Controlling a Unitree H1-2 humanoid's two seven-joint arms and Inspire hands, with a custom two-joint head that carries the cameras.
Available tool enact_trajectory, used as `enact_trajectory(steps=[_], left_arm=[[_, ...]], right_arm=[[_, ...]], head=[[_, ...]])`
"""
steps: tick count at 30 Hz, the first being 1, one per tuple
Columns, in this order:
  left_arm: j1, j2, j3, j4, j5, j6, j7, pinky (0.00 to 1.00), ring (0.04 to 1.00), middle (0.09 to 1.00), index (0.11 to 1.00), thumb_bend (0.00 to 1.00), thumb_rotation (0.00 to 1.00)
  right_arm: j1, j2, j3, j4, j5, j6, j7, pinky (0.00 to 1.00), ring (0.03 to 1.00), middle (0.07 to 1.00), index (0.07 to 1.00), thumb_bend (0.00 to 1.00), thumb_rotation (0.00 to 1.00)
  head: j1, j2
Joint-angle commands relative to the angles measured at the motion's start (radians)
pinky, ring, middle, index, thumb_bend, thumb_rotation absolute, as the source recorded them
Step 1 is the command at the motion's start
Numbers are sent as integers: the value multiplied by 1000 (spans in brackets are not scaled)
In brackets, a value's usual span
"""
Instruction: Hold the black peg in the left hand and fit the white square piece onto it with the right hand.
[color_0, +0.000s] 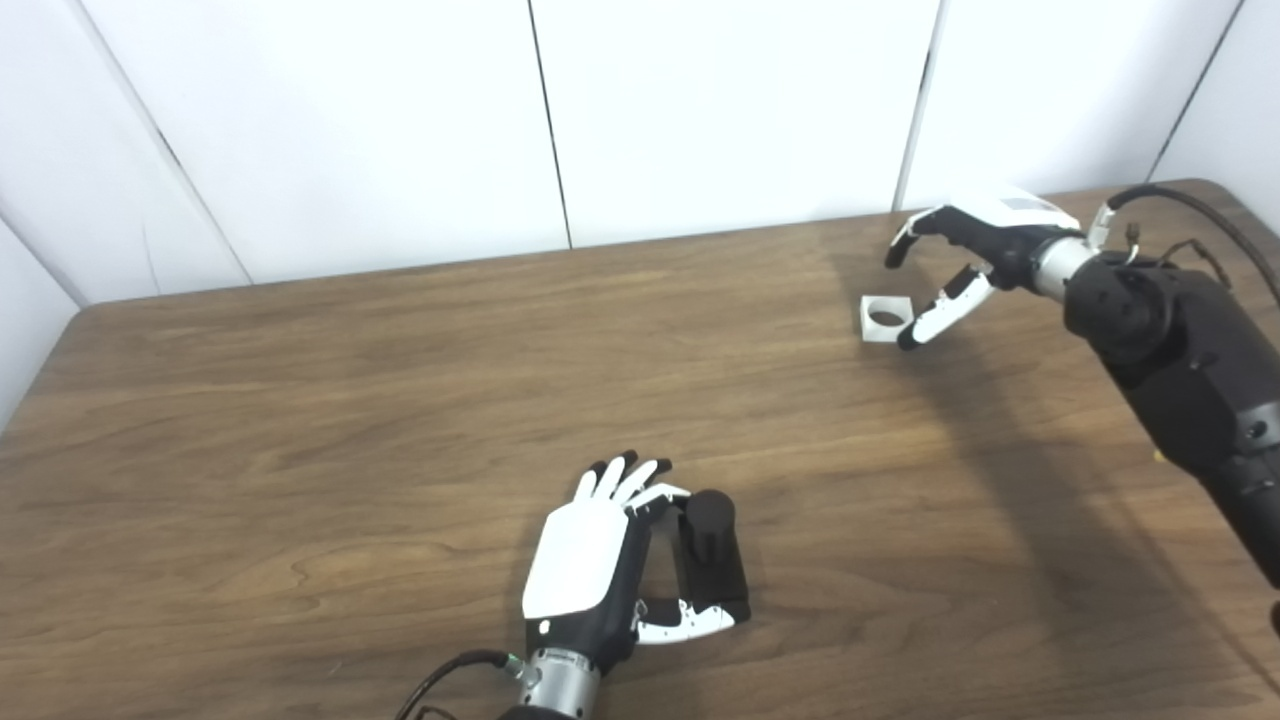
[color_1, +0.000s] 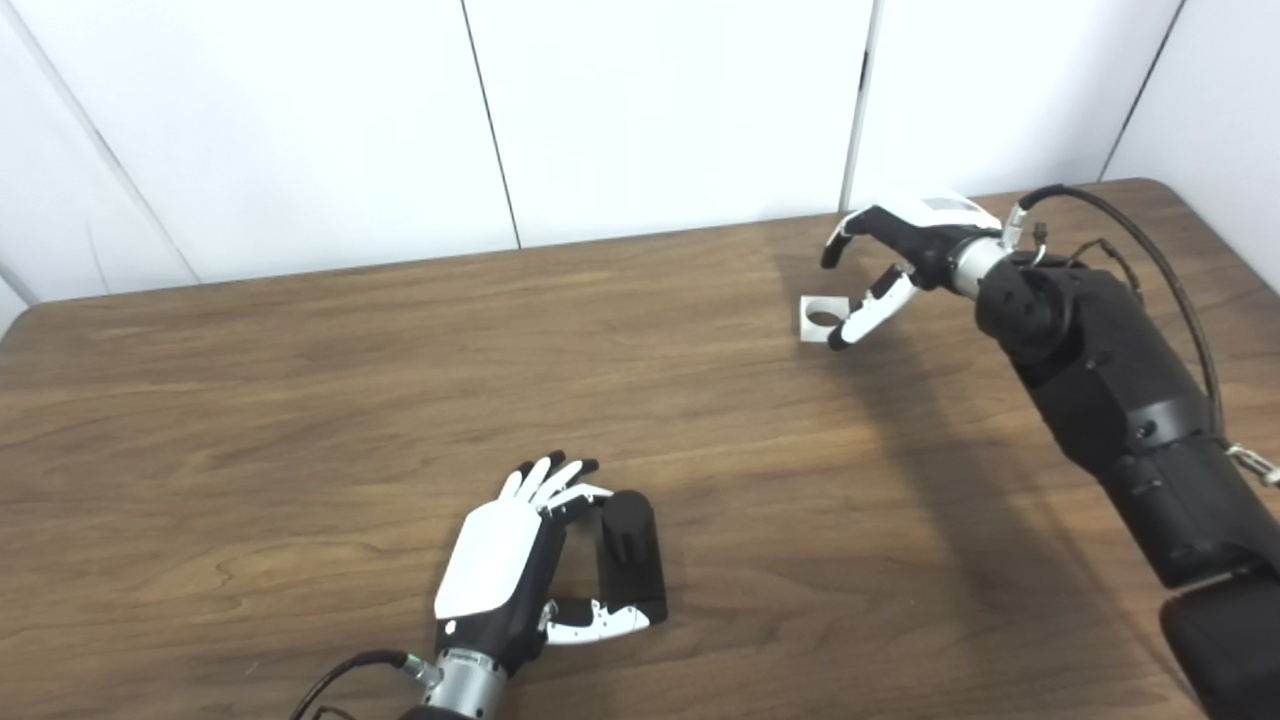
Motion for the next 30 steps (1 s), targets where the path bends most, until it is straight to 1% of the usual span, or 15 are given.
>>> enact_trajectory(steps=[1, 7, 15, 20, 25, 30], left_arm=[[13, -3, -8, 26, 15, -3, -13, 986, 969, 901, 643, 751, 302], [12, -6, -13, 24, 25, 0, -17, 983, 969, 899, 640, 747, 309], [12, -10, -15, 23, 29, 4, -21, 986, 971, 900, 640, 749, 302], [15, -10, -18, 24, 31, 1, -19, 987, 969, 901, 641, 747, 322], [18, -12, -17, 24, 28, 0, -15, 984, 968, 897, 639, 749, 313], [18, -11, -17, 22, 29, 2, -19, 981, 970, 899, 640, 745, 317]], right_arm=[[-55, -13, -15, 3, -5, 13, -32, 858, 925, 871, 692, 971, 296], [-66, 3, -8, 68, -6, 14, -51, 850, 925, 870, 692, 974, 286], [-74, 17, 5, 126, -3, -10, -76, 787, 924, 895, 691, 967, 289], [-79, 24, 8, 172, 7, -22, -88, 819, 933, 897, 689, 967, 283], [-84, 32, 17, 200, 4, 6, -79, 851, 946, 875, 698, 964, 302], [-83, 35, 27, 210, -2, 10, -85, 847, 945, 877, 700, 963, 306]], head=[[0, 1], [-1, 1], [1, 4], [0, 5], [-3, 0], [-4, -1]])
